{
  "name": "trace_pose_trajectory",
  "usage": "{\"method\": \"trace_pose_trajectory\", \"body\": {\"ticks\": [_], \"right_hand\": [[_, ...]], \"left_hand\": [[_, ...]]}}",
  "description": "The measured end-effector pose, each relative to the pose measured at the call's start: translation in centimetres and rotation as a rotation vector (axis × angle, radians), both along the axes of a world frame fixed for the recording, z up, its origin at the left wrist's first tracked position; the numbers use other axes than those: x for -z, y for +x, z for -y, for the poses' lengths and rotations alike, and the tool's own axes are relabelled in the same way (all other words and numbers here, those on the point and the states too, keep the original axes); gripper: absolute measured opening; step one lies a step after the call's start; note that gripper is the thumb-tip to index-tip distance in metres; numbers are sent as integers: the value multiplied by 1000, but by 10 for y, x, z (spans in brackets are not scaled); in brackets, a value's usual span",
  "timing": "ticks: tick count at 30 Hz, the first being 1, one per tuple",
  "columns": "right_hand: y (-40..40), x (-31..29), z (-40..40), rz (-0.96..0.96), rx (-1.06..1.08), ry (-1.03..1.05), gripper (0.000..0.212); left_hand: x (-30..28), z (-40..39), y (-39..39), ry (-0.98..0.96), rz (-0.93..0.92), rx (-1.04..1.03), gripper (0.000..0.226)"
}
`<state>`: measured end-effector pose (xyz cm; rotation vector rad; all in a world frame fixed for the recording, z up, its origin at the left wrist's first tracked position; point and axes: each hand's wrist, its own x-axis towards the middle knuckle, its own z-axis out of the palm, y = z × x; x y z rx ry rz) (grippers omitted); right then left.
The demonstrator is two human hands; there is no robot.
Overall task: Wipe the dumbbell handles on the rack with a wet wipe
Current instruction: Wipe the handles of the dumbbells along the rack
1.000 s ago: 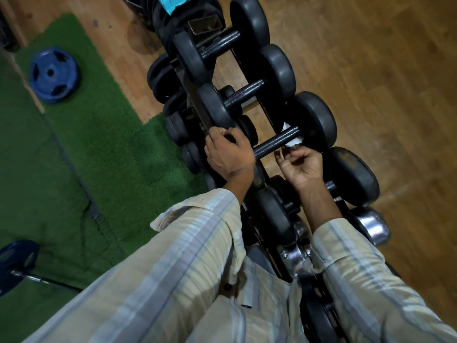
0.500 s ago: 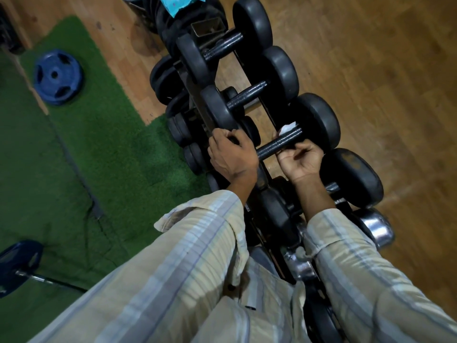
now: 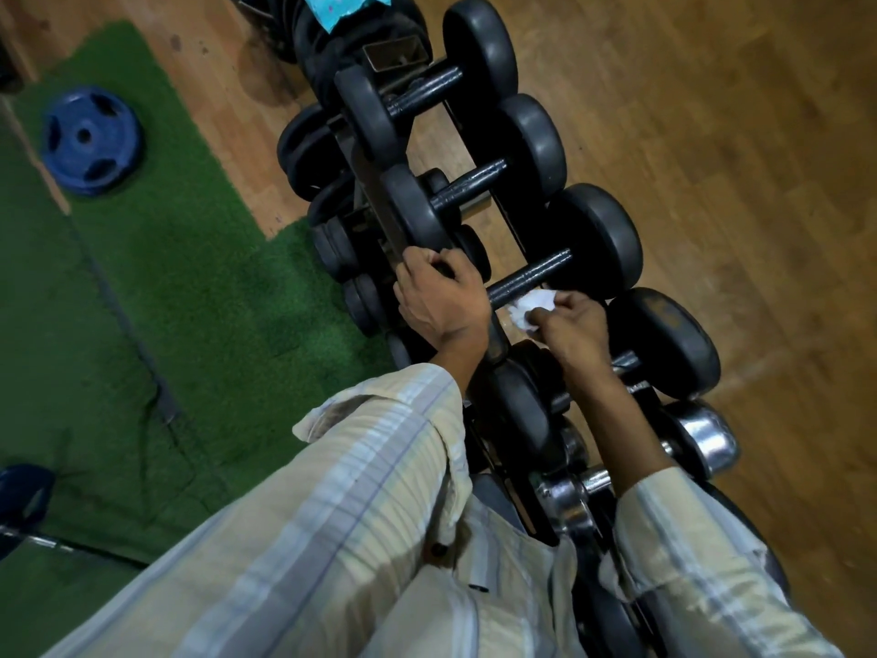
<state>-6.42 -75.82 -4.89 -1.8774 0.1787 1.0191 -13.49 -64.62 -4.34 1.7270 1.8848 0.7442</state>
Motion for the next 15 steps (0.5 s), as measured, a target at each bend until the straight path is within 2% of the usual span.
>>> {"method": "trace_pose_trajectory", "body": {"ticks": [3,5,7,8,11,15], "right_hand": [[6,-34,-1,596,-212,41,12],[16,-45,-14,992,-409,14,27],[28,-37,-30,1250,-633,-147,36],[32,-32,-37,1277,-741,-270,34],[31,-22,-45,1248,-1070,-565,10],[38,-24,-54,1203,-1320,-624,18]], "left_hand": [[1,0,-1,-12,10,-2,16],[2,-2,-2,-22,16,-2,17],[2,-2,-2,-28,14,0,17],[2,-2,-3,-30,15,4,17],[2,-2,-3,-26,18,10,16],[1,-2,-2,-28,21,7,16]]}}
